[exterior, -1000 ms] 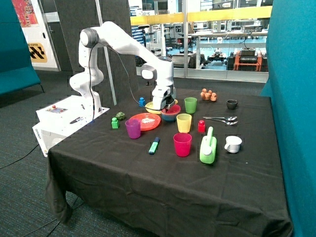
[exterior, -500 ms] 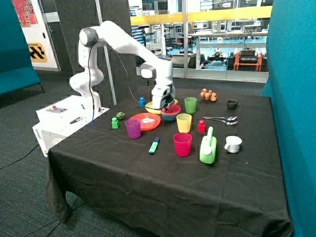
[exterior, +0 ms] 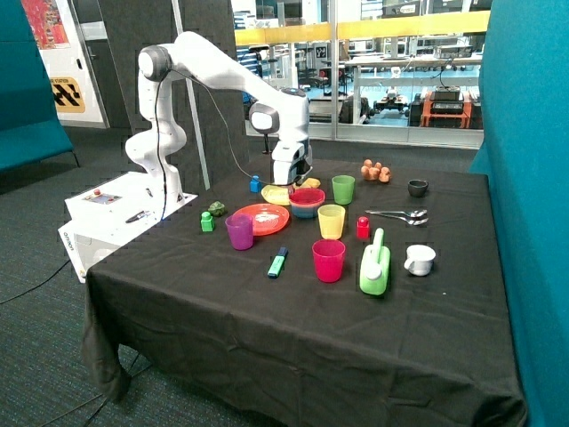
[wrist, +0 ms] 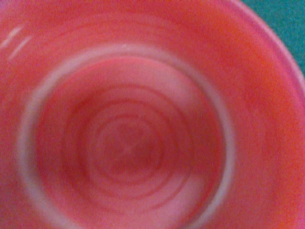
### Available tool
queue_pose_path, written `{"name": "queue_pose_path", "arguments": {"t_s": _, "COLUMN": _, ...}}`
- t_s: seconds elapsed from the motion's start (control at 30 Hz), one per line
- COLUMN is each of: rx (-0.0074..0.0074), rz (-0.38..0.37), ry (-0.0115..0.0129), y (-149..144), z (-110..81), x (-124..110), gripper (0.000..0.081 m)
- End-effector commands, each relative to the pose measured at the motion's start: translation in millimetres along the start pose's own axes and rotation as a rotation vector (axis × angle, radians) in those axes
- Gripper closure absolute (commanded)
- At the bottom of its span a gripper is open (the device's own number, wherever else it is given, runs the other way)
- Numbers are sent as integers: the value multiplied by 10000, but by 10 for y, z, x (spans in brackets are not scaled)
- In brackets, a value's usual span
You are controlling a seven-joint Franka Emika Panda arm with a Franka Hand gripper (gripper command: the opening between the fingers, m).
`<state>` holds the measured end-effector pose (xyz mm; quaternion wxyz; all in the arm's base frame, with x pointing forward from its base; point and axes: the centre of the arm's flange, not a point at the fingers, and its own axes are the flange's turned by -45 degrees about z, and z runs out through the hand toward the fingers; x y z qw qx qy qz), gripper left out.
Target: Stack the bowls
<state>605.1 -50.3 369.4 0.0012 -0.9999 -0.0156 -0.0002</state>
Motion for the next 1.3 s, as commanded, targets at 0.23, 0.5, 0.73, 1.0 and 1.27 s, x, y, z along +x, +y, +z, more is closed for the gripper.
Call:
{"name": "queue_pose_path", "arguments": {"t_s": 0.23, "rx": -25, "rz": -935, "ry": -6, "y": -211, "z": -320, "x": -308, "gripper": 403}}
{"name": "queue_pose_path", "arguments": {"t_s": 0.5, "rx": -25, "rz": -747, "ry": -6, "y": -133, "z": -362, "x": -359, "gripper": 407}}
{"name": "queue_pose_path", "arguments": {"t_s": 0.73, "rx": -25, "rz": -826, "ry": -6, "y": -129, "z": -386, "x": -337, "gripper": 407}}
{"name": "queue_pose_path", "arguments": {"t_s": 1.0, "rx": -24, "rz": -1127, "ry": -6, "y": -208, "z": -423, "x": -304, "gripper": 411}}
{"name": "queue_pose_path", "arguments": {"t_s": 1.27, "rx": -24, "rz": -1560, "ry": -7, "y": -348, "z": -461, "x": -273, "gripper": 411}}
